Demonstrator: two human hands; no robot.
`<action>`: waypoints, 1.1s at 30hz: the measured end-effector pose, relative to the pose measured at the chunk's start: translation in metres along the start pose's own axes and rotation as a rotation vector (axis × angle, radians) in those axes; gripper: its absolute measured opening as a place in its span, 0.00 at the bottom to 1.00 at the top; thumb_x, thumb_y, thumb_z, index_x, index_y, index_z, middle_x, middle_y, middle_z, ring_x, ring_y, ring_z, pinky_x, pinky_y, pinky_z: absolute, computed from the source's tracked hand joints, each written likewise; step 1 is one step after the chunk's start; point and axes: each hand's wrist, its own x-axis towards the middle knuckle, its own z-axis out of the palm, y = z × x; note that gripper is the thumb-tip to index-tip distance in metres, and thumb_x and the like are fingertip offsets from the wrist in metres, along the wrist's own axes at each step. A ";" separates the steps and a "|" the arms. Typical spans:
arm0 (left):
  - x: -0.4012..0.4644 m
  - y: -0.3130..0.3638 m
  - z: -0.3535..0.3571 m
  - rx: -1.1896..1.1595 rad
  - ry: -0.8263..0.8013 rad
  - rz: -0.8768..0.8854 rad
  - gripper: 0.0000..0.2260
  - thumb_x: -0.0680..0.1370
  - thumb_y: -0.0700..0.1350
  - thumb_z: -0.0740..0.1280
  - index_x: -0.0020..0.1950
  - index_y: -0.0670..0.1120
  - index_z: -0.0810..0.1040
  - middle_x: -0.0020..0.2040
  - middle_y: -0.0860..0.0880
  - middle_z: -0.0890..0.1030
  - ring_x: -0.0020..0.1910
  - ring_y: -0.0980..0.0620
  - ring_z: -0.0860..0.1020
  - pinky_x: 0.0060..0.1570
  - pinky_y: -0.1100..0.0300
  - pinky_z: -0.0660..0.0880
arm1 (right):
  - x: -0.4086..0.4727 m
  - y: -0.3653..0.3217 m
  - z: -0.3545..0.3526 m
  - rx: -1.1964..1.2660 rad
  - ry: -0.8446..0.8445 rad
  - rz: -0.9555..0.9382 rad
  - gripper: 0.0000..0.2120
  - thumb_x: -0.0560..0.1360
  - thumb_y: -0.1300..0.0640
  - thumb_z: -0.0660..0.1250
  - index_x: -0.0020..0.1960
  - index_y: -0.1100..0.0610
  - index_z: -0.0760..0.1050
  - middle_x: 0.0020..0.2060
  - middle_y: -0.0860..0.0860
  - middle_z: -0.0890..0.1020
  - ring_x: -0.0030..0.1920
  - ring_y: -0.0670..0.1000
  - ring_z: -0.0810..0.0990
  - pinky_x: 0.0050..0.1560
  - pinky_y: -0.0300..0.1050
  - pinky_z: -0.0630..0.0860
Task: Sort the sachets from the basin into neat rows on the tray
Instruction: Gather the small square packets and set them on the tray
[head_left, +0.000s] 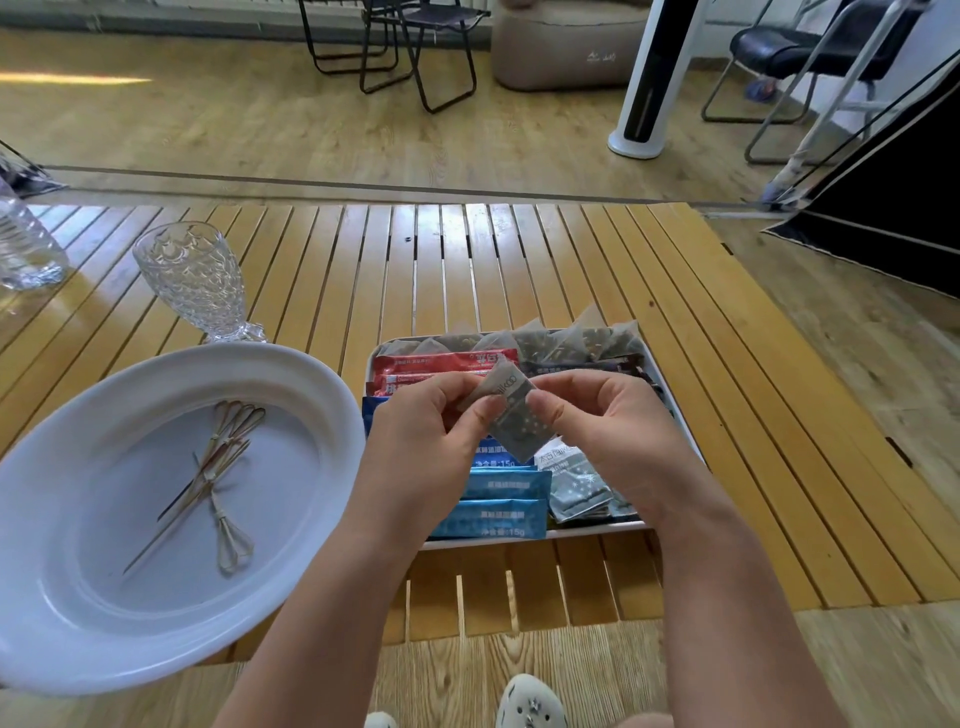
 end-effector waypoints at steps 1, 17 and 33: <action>0.000 -0.001 0.001 0.017 0.004 0.008 0.12 0.77 0.46 0.67 0.60 0.48 0.81 0.50 0.54 0.84 0.50 0.57 0.81 0.50 0.60 0.81 | 0.000 0.001 -0.002 -0.025 0.008 0.006 0.04 0.74 0.56 0.70 0.47 0.48 0.82 0.40 0.43 0.86 0.44 0.39 0.83 0.41 0.32 0.77; 0.002 0.006 0.012 -0.264 -0.056 -0.168 0.08 0.74 0.52 0.68 0.52 0.54 0.81 0.44 0.56 0.84 0.45 0.60 0.82 0.44 0.66 0.79 | 0.000 0.003 -0.006 0.042 0.277 0.096 0.02 0.75 0.56 0.70 0.47 0.52 0.82 0.40 0.45 0.85 0.41 0.38 0.81 0.38 0.30 0.74; 0.002 0.009 0.020 -0.135 -0.061 -0.127 0.16 0.74 0.59 0.62 0.44 0.50 0.85 0.39 0.54 0.84 0.40 0.60 0.82 0.44 0.62 0.80 | -0.022 0.010 -0.068 -0.075 0.373 0.301 0.04 0.75 0.56 0.70 0.42 0.54 0.81 0.34 0.49 0.84 0.39 0.49 0.80 0.42 0.43 0.72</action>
